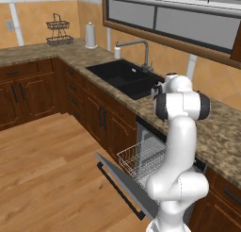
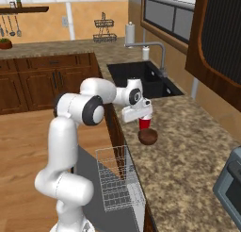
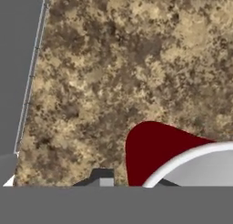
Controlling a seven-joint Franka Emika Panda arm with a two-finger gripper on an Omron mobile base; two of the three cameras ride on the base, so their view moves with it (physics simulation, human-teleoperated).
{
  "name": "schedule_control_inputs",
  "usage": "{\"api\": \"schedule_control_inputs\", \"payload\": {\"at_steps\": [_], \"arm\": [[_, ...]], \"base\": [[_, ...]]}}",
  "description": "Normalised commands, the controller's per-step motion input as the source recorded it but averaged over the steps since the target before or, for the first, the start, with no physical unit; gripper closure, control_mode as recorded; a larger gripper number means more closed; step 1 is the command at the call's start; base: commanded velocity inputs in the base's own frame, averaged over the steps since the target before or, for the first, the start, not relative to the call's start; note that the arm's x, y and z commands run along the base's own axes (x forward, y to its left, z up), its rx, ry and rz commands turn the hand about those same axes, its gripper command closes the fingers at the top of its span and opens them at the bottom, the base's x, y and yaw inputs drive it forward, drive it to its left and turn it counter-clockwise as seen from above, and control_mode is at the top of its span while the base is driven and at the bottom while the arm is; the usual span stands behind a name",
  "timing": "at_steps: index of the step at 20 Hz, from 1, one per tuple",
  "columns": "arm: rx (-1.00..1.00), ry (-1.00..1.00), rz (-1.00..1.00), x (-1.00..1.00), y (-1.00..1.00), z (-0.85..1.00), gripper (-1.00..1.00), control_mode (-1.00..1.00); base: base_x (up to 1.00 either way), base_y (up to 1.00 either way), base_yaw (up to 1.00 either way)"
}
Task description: Pick up the cup and bowl from the counter, place them in the dishwasher, and close the dishwasher door.
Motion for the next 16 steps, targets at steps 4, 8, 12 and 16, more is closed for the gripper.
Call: {"api": "schedule_control_inputs", "payload": {"at_steps": [4,8,12,16], "arm": [[0.12,0.0,0.01,-0.63,0.38,0.0,1.0,-1.0],[0.12,-0.02,0.0,-0.92,0.73,0.06,1.0,-1.0],[0.04,-0.05,0.0,-1.0,0.72,0.06,1.0,-1.0],[0.0,0.0,0.0,-1.0,0.68,0.0,1.0,-1.0]], "base": [[0.0,0.0,0.0],[0.0,0.0,0.0],[0.0,0.0,0.0],[0.0,0.0,0.0]]}}
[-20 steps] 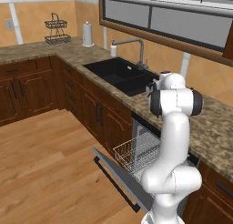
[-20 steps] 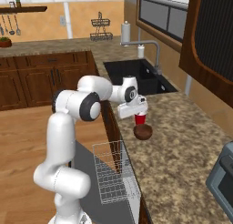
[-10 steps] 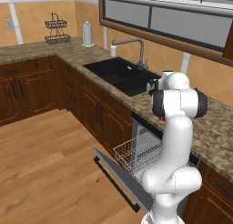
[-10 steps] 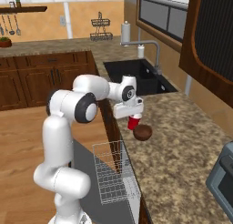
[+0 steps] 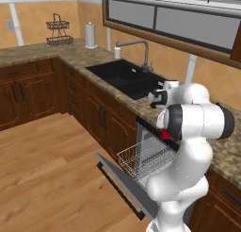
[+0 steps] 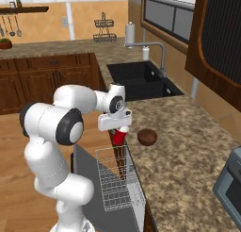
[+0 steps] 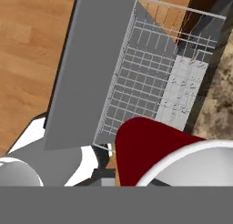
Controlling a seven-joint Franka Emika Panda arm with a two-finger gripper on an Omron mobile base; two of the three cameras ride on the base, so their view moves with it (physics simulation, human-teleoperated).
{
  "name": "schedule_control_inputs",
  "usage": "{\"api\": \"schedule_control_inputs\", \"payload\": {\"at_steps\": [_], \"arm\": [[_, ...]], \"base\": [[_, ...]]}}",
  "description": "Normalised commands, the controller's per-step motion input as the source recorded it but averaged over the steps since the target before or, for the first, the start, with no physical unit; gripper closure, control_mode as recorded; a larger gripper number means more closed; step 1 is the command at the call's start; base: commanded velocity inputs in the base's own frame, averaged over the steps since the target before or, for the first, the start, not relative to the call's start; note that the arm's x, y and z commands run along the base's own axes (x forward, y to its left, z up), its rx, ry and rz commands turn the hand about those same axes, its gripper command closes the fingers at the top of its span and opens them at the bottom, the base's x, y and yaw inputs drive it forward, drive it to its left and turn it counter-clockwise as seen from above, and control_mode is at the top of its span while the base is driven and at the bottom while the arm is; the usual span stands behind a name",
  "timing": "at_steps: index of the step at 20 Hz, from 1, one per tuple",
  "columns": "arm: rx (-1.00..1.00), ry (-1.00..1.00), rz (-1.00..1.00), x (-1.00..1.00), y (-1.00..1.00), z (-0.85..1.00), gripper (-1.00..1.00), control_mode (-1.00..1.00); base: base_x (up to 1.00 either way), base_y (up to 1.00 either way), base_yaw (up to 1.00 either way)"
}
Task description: Pick up the cup and bowl from the counter, place them in the dishwasher, and close the dishwasher door.
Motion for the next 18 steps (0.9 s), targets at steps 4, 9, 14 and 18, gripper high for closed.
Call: {"api": "schedule_control_inputs", "payload": {"at_steps": [4,9,14,18], "arm": [[-0.04,-0.04,0.01,-0.8,0.63,-0.35,1.0,-1.0],[-0.15,0.01,0.05,-0.11,0.51,-0.73,1.0,-1.0],[-0.18,0.06,0.16,0.09,0.27,-0.64,1.0,-1.0],[-0.16,0.04,0.21,0.25,0.12,-0.53,1.0,-1.0]], "base": [[0.0,0.0,0.0],[0.0,0.0,0.0],[0.0,0.0,0.0],[0.0,0.0,0.0]]}}
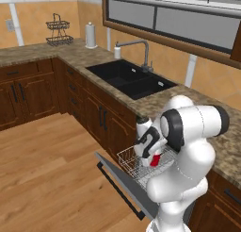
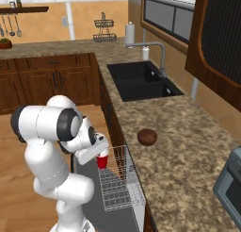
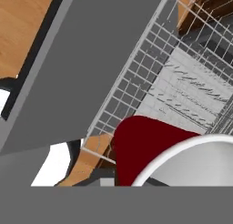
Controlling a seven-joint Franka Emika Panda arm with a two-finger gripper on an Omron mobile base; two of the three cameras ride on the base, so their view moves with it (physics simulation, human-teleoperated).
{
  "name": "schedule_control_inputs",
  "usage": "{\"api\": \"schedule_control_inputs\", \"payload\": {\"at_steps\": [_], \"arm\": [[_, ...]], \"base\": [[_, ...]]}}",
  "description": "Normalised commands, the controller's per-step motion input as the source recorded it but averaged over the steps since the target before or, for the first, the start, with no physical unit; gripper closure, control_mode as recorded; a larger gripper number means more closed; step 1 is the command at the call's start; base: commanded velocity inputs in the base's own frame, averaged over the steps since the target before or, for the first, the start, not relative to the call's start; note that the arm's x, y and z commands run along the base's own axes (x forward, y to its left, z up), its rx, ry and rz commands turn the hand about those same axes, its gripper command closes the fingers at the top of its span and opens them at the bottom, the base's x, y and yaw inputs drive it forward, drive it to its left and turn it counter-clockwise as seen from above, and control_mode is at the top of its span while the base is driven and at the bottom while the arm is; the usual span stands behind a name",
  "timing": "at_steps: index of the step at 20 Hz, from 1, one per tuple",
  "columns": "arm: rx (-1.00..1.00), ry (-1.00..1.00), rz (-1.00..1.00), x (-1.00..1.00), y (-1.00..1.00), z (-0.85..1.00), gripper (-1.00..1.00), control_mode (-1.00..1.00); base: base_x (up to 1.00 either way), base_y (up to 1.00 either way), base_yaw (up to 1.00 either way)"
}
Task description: Pick up the cup and bowl from the counter, place them in the dishwasher, and close the dishwasher door.
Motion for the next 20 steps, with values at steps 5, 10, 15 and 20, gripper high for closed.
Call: {"api": "schedule_control_inputs", "payload": {"at_steps": [5,10,15,20], "arm": [[-0.07,0.11,0.17,0.32,0.0,-0.26,1.0,-1.0],[-0.04,0.1,0.14,0.39,-0.03,-0.33,1.0,-1.0],[-0.02,0.02,0.13,0.45,-0.12,-0.42,1.0,-1.0],[-0.06,0.07,0.13,0.46,0.0,-0.57,1.0,-1.0]], "base": [[0.0,0.0,0.0],[0.0,0.0,0.0],[0.0,0.0,0.0],[0.0,0.0,0.0]]}}
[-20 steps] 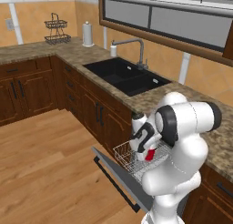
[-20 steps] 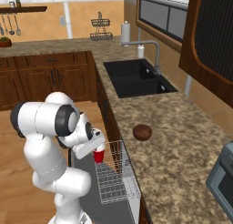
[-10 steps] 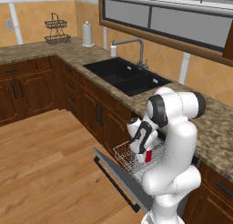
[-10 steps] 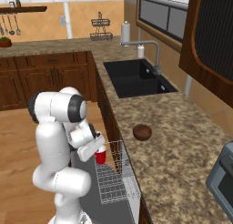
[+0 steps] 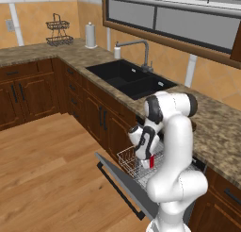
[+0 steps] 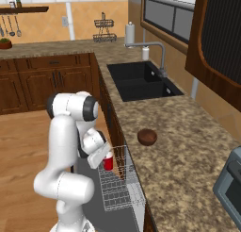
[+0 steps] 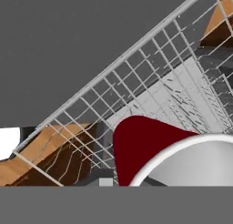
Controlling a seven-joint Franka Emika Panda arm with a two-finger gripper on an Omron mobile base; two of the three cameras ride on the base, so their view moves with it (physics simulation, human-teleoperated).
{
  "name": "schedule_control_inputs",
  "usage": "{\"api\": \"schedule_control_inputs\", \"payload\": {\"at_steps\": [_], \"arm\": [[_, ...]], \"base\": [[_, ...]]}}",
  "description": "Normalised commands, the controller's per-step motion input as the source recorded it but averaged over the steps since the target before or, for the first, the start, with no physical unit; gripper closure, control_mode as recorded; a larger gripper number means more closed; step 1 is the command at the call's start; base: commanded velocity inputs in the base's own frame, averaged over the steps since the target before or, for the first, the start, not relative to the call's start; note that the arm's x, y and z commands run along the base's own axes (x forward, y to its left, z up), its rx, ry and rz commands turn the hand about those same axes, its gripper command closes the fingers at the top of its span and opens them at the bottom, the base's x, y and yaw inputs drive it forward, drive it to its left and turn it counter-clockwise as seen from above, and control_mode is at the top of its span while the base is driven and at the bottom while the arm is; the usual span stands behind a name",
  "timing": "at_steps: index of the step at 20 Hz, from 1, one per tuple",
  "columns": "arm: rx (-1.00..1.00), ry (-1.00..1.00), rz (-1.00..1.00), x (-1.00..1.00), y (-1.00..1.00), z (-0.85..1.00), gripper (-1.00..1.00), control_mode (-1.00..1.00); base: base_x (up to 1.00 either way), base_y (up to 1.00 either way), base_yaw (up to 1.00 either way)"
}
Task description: Pick up the cup and bowl from the counter, place them in the dishwasher, and close the dishwasher door.
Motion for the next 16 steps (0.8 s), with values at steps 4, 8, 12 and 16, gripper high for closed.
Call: {"api": "schedule_control_inputs", "payload": {"at_steps": [4,8,12,16], "arm": [[-0.07,0.07,0.11,0.34,0.02,-0.64,1.0,-1.0],[-0.01,0.0,0.1,0.27,0.15,-0.58,1.0,-1.0],[0.0,0.0,0.1,0.19,0.05,-0.46,1.0,-1.0],[0.0,0.0,0.09,0.15,0.0,-0.3,1.0,-1.0]], "base": [[0.0,0.0,0.0],[0.0,0.0,0.0],[0.0,0.0,0.0],[0.0,0.0,0.0]]}}
